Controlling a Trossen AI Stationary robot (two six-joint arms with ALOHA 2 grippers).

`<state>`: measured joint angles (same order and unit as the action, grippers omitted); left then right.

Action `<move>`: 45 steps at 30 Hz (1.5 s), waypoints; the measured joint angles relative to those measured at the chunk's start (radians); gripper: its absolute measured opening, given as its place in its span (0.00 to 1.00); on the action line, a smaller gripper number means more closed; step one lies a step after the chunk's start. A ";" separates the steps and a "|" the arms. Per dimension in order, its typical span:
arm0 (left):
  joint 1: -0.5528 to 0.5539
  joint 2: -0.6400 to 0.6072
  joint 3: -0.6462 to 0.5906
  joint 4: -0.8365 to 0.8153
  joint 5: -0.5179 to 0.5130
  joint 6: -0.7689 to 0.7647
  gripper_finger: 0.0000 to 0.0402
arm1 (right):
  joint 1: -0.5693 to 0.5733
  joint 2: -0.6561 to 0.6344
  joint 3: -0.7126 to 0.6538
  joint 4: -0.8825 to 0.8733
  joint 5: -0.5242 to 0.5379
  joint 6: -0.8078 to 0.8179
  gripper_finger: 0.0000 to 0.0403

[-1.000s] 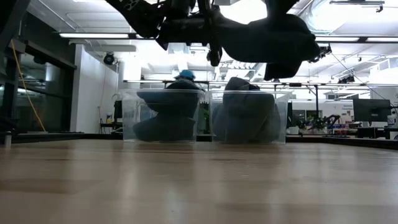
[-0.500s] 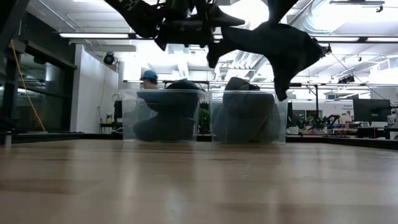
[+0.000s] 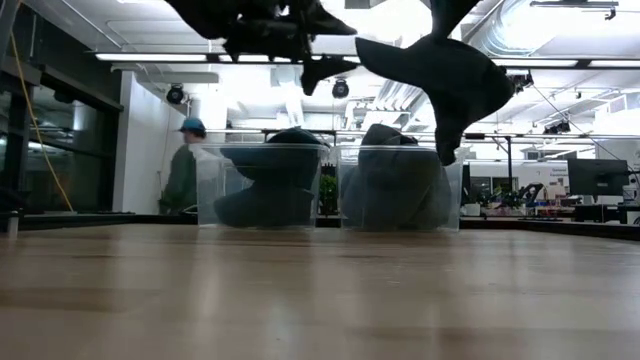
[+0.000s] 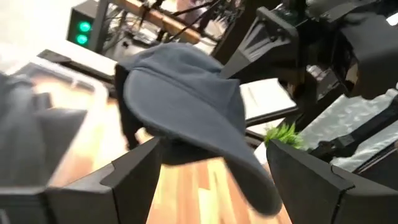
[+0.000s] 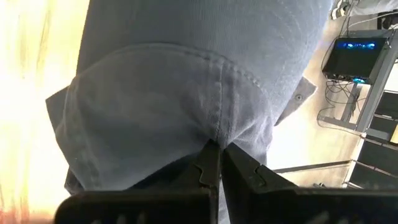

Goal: Pick and place caps into container
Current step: Put the blue cap into the left transparent container

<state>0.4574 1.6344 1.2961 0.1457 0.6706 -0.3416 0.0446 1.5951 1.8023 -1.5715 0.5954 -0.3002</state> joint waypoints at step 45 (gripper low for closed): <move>0.164 -0.680 -0.839 0.212 -0.155 0.150 0.71 | -0.422 0.141 0.011 1.150 -0.453 -0.531 0.00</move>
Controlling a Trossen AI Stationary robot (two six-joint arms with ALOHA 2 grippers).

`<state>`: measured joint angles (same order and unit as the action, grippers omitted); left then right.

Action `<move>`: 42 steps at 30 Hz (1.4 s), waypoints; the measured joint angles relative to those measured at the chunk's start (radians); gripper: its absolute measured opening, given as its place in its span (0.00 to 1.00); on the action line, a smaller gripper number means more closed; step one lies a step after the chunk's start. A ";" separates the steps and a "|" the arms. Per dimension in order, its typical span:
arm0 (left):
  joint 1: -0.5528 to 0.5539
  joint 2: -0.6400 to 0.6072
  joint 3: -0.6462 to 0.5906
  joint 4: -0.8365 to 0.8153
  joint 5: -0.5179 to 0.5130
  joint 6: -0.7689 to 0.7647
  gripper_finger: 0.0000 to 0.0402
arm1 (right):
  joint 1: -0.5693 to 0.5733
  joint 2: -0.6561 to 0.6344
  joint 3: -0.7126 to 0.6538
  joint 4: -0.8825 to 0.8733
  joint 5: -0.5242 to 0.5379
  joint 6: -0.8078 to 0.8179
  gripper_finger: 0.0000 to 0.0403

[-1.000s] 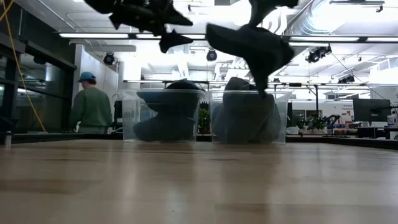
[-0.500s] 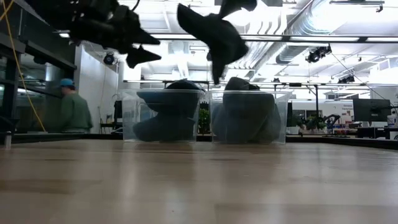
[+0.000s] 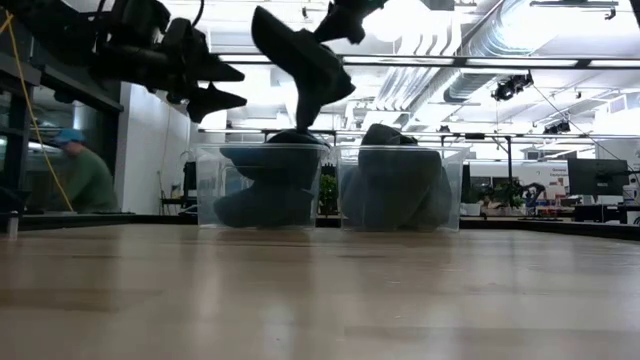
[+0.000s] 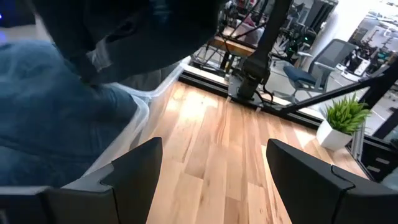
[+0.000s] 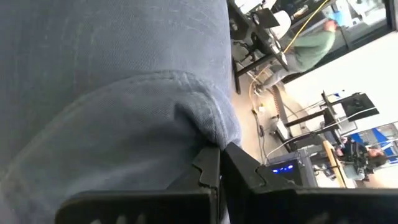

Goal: Pick and place caps into container
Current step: Put the blue cap into the left transparent container

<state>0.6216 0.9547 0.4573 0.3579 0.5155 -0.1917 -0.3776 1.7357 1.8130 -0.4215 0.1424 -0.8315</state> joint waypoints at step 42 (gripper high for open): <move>0.000 0.005 0.000 0.002 -0.107 -0.068 0.71 | -0.150 0.461 0.125 0.215 -0.304 0.238 0.00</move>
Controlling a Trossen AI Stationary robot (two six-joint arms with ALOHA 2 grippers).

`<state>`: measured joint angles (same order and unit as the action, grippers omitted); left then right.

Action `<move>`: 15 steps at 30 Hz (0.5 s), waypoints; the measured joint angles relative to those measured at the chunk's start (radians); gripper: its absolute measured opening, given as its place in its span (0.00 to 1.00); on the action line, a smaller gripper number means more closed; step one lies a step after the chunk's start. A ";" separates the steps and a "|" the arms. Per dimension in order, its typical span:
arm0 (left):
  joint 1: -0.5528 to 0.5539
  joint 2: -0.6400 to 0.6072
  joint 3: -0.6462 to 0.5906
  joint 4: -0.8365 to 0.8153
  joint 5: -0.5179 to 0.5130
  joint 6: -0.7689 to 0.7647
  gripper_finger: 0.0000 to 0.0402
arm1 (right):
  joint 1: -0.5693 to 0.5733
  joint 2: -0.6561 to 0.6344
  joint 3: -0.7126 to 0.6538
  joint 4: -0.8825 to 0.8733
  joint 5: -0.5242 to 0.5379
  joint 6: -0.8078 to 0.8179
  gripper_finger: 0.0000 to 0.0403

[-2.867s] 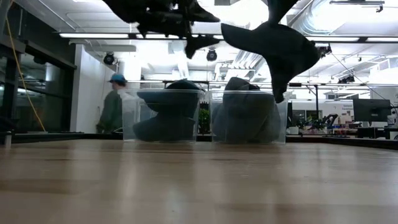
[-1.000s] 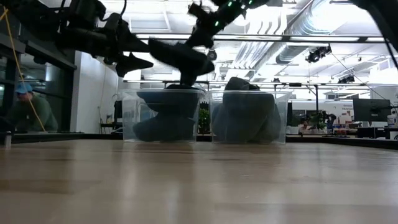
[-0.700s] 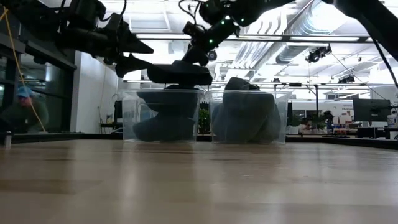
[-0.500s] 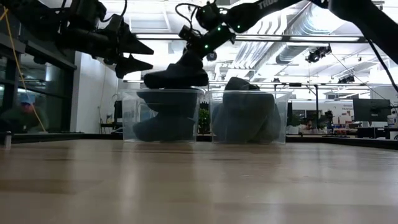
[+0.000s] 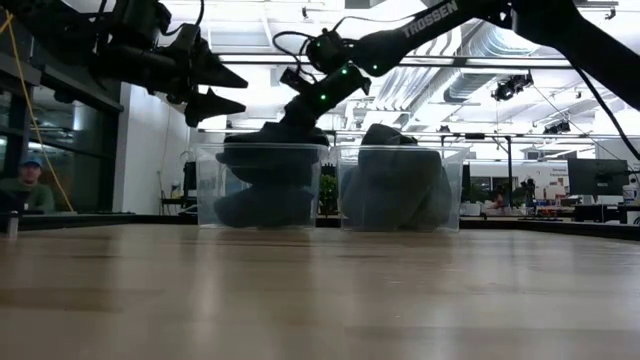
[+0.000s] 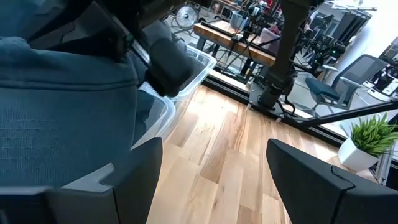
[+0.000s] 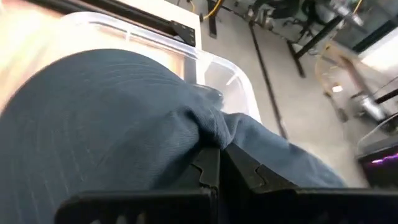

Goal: Pick and place caps into container
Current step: Put the blue cap into the left transparent container

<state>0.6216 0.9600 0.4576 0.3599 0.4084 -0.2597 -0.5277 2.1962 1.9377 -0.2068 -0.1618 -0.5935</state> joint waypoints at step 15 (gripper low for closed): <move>0.000 0.000 0.000 -0.003 0.003 -0.026 0.71 | 0.005 -0.001 0.000 -0.037 -0.091 0.127 0.01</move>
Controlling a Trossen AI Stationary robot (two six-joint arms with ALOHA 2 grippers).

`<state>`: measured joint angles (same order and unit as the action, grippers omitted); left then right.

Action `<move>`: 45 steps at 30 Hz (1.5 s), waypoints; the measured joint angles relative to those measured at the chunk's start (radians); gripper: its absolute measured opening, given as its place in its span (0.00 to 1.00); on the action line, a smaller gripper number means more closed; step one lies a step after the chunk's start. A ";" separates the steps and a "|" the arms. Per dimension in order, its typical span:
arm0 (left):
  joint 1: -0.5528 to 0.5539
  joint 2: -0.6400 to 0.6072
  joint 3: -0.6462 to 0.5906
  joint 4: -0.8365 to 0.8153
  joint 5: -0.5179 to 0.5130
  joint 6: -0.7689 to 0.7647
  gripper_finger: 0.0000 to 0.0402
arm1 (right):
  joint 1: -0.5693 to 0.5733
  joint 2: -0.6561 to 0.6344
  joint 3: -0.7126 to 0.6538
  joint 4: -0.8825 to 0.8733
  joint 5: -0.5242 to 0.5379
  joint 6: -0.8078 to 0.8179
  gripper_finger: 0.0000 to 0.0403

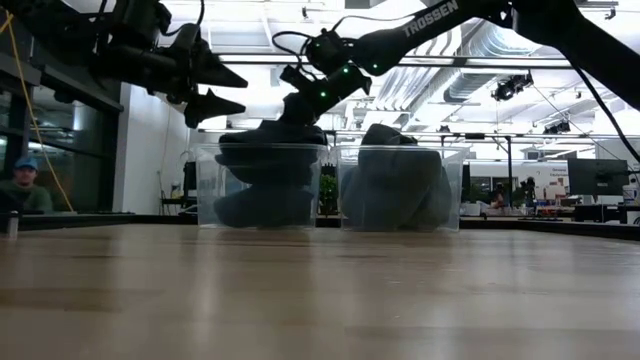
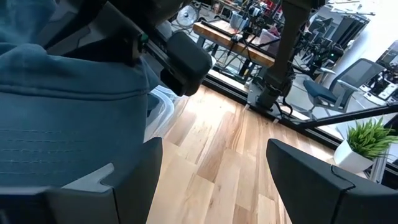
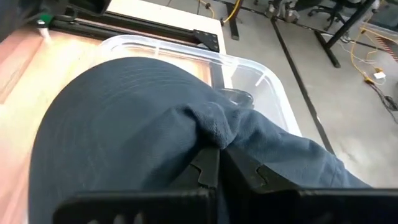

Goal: Pick and place caps into container
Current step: Put the blue cap into the left transparent container

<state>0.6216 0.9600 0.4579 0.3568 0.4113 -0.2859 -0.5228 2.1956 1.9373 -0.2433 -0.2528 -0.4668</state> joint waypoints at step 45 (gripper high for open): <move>0.000 0.000 0.000 -0.001 0.025 -0.008 0.71 | 0.156 -0.153 -0.136 -0.205 0.204 -0.282 0.00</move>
<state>0.6216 0.9600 0.4580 0.3561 0.4362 -0.2939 -0.3666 2.0429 1.8012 -0.4481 -0.0487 -0.7486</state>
